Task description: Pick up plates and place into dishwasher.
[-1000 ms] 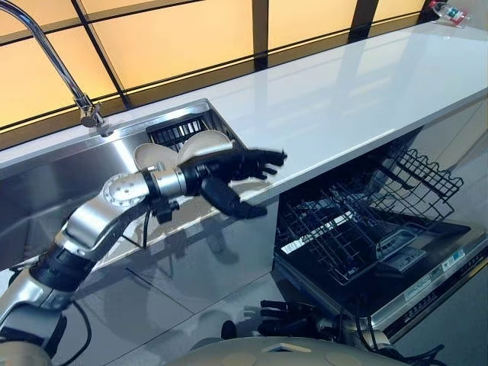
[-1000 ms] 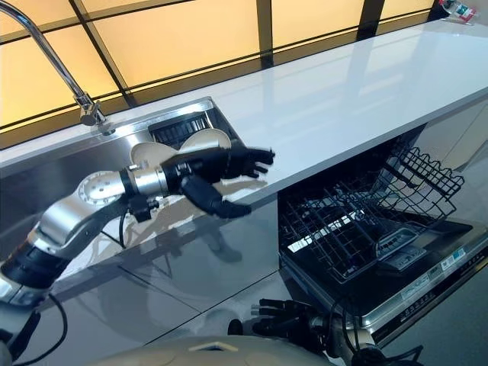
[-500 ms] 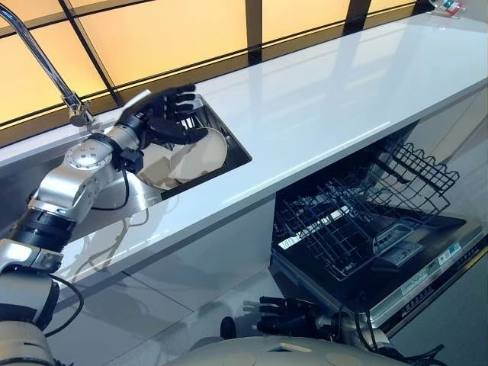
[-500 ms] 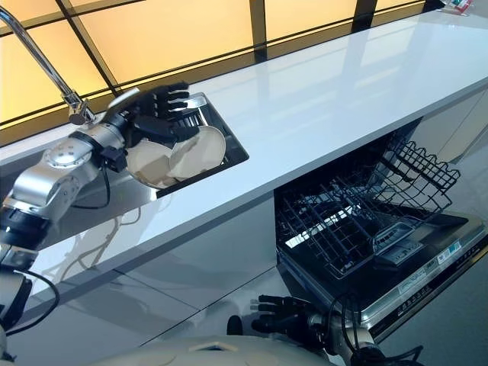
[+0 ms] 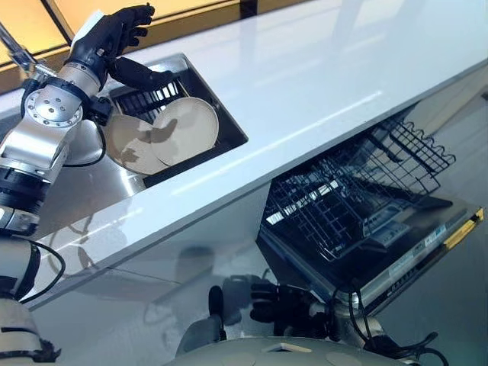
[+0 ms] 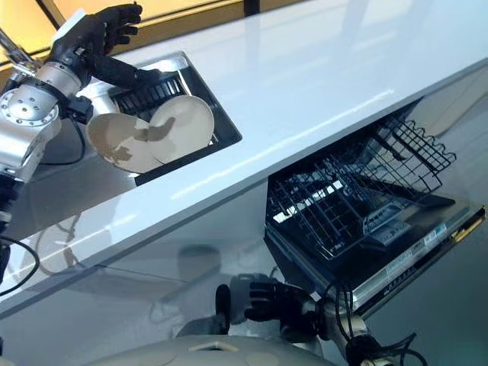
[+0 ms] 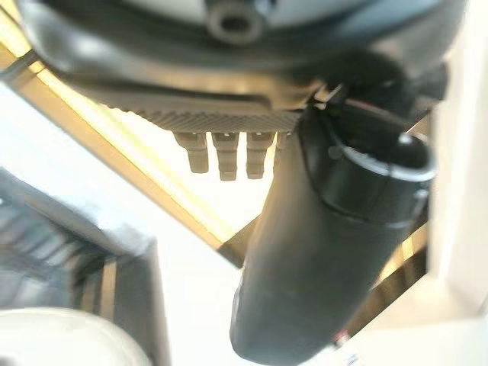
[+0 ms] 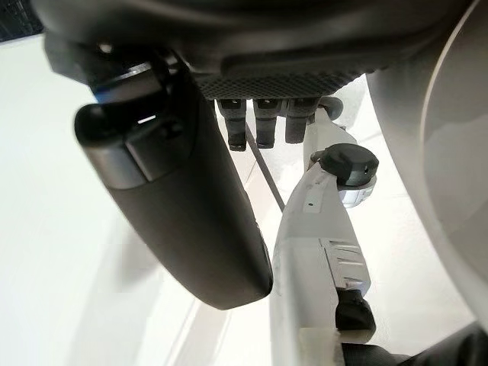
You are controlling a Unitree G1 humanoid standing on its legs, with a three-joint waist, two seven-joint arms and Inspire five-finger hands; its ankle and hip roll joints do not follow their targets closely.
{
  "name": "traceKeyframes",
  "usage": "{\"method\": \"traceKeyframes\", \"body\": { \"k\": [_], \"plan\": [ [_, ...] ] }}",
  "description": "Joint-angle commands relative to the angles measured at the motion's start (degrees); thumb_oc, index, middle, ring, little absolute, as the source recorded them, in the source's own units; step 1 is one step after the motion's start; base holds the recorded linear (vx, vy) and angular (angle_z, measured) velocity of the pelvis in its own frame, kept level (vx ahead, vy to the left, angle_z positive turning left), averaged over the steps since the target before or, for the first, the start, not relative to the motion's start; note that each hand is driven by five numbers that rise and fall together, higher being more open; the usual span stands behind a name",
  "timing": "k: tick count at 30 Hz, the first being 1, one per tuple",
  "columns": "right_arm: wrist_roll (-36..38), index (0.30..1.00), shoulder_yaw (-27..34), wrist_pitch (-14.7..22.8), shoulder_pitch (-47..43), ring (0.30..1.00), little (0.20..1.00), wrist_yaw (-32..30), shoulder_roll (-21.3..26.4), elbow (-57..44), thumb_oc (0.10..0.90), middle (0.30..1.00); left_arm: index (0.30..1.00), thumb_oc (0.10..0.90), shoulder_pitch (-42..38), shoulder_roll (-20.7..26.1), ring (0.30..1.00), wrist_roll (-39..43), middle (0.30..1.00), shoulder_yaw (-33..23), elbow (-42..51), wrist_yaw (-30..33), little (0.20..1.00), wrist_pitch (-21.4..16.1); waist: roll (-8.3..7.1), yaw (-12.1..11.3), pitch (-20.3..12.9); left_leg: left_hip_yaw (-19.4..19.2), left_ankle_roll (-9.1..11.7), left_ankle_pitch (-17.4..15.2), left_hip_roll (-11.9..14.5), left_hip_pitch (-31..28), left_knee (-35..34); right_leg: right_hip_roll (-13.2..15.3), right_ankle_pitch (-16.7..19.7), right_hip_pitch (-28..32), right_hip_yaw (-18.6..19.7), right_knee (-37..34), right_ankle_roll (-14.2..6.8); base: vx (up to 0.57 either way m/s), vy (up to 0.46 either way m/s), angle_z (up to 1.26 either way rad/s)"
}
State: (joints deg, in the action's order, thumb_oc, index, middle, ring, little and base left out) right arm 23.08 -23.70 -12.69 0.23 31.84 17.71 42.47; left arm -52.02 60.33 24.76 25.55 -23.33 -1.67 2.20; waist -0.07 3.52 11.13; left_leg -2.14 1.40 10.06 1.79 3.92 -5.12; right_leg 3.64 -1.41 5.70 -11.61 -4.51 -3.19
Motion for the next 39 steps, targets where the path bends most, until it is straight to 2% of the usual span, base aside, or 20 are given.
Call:
{"method": "traceKeyframes", "body": {
  "k": [1,10,22,32,39],
  "plan": [
    [-0.45,0.900,-4.86,-0.26,4.48,0.900,0.900,2.62,2.88,-1.46,0.800,0.900,0.900,0.800,-16.37,3.99,0.900,-0.06,0.900,-1.23,-4.63,2.56,0.900,-4.67,0.32,0.76,3.26,-2.11,0.29,-9.28,-2.22,-5.25,0.12,1.29,5.34,-4.55,2.69,-0.49,-3.37,-0.05,-0.002,-0.02],
    [-0.24,0.900,-5.05,-0.13,2.91,0.900,0.900,2.33,3.86,-2.74,0.800,0.900,0.900,0.800,-16.73,4.74,0.900,-1.46,0.900,0.52,-8.38,0.80,0.900,-5.09,-0.28,0.94,6.34,-2.01,0.35,-8.50,-2.18,-3.13,0.12,1.37,6.33,-6.98,2.93,-0.49,-3.40,-0.06,0.018,0.00],
    [-1.94,0.900,-3.62,-0.95,3.16,0.900,0.900,4.06,4.40,-2.65,0.800,0.900,0.900,0.800,-17.68,6.11,0.900,-0.79,0.900,2.71,-13.13,-6.49,0.900,-5.54,0.41,1.21,5.92,-2.21,0.66,-8.22,-2.21,-3.11,0.12,1.83,6.22,-6.75,1.94,-0.49,-3.30,0.00,0.001,0.00],
    [-1.18,0.900,-2.92,-1.24,2.86,0.900,0.900,4.36,5.08,-2.58,0.800,0.900,0.900,0.800,-20.13,5.43,0.900,1.35,0.900,5.25,-17.33,-11.81,0.900,-2.02,0.72,1.91,6.38,-2.44,0.62,-8.07,-2.38,-2.83,0.12,1.94,6.47,-7.29,1.91,-0.36,-3.37,0.00,0.000,0.00],
    [-1.73,0.900,-2.43,-0.48,2.75,0.900,0.900,5.01,5.35,-1.99,0.800,0.900,0.900,0.800,-21.36,5.02,0.900,2.47,0.900,7.00,-19.35,-15.74,0.900,-1.04,0.74,2.35,6.61,-2.92,0.65,-7.87,-2.39,-2.51,0.12,2.02,6.69,-7.88,1.96,-0.25,-3.48,0.00,0.000,0.00]
  ]
}}
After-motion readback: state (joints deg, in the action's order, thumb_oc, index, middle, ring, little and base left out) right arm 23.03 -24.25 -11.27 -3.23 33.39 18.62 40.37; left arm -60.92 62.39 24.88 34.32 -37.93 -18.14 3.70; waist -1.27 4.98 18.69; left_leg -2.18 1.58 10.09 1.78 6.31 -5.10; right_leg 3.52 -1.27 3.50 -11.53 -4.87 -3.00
